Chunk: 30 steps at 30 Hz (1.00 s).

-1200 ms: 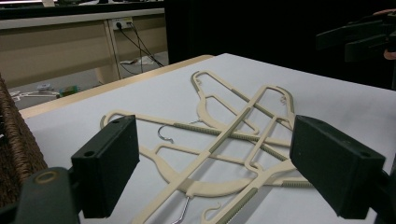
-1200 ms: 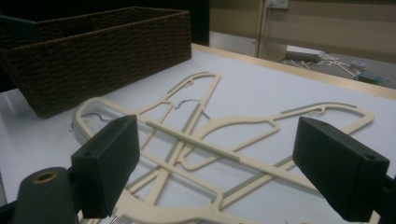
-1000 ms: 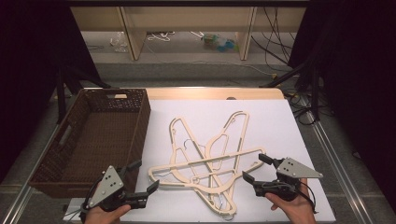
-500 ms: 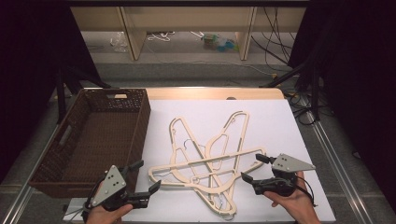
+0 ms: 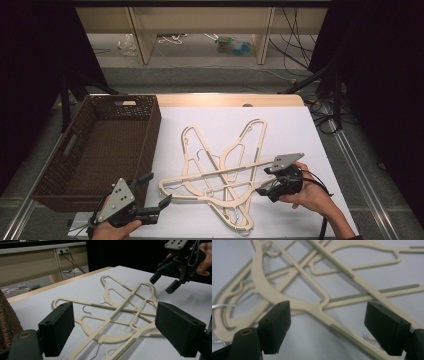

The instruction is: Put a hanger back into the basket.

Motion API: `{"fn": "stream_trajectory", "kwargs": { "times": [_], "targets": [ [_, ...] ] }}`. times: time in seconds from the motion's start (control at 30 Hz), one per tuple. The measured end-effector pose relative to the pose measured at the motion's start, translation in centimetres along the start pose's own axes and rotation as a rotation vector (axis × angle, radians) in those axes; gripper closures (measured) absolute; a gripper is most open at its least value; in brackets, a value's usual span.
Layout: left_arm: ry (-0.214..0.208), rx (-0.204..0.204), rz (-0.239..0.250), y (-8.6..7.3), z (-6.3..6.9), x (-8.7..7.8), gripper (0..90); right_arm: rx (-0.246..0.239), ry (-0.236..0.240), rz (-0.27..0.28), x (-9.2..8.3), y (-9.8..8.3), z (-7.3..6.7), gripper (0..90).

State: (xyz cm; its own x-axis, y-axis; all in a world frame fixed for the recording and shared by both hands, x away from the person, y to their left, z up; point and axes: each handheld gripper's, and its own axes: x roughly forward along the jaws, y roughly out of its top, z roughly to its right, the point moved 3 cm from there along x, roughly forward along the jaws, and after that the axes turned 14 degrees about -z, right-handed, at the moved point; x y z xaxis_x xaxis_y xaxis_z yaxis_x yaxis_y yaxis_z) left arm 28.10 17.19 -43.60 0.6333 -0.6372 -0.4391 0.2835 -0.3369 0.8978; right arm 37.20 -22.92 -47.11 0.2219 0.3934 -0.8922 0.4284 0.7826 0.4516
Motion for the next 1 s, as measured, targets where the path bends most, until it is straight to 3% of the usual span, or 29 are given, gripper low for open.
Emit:
{"fn": "stream_trajectory", "kwargs": {
  "times": [0.1,0.2,0.23,0.4,0.43,0.57,0.6,0.8,0.83,0.87,0.9,1.0],
  "targets": [
    [0.009,0.003,-0.006,0.1,-0.1,-0.1,16.0,-0.037,0.049,-0.07,0.8,0.1,0.4,26.1],
    [0.008,0.0,-0.013,0.0,0.0,0.0,16.0,-0.078,0.049,-0.1,1.6,0.3,0.7,27.3],
    [0.006,-0.003,-0.008,0.0,0.0,0.0,16.0,-0.115,0.051,-0.128,2.1,0.7,0.7,29.9],
    [-0.002,-0.015,-0.003,-0.1,0.1,0.0,16.0,-0.16,0.079,-0.173,2.7,1.4,0.8,34.0],
    [0.008,0.01,-0.007,0.0,-0.2,-0.1,16.0,-0.194,0.073,-0.211,3.0,1.5,0.8,35.2],
    [0.003,-0.015,-0.019,-0.1,0.1,0.0,16.0,-0.205,0.08,-0.27,3.3,1.6,0.7,40.1],
    [0.006,0.001,-0.017,-0.1,0.0,0.0,16.0,-0.205,0.08,-0.27,3.3,1.6,0.7,40.1],
    [0.004,0.003,-0.025,-0.1,0.1,0.0,16.0,-0.231,0.087,-0.289,3.0,1.4,0.5,53.2],
    [-0.001,-0.013,-0.016,-0.1,0.2,0.0,16.0,-0.253,0.089,-0.305,2.9,1.3,0.3,57.8],
    [0.001,-0.011,-0.013,0.0,0.1,0.0,16.0,-0.253,0.089,-0.305,2.9,1.3,0.3,57.8],
    [-0.003,0.0,-0.02,-0.1,0.2,0.0,16.0,-0.287,0.092,-0.324,2.7,1.3,0.1,63.5],
    [-0.003,-0.004,-0.024,-0.2,0.3,0.0,16.0,-0.322,0.094,-0.34,2.6,1.2,-0.1,67.0]
  ]
}}
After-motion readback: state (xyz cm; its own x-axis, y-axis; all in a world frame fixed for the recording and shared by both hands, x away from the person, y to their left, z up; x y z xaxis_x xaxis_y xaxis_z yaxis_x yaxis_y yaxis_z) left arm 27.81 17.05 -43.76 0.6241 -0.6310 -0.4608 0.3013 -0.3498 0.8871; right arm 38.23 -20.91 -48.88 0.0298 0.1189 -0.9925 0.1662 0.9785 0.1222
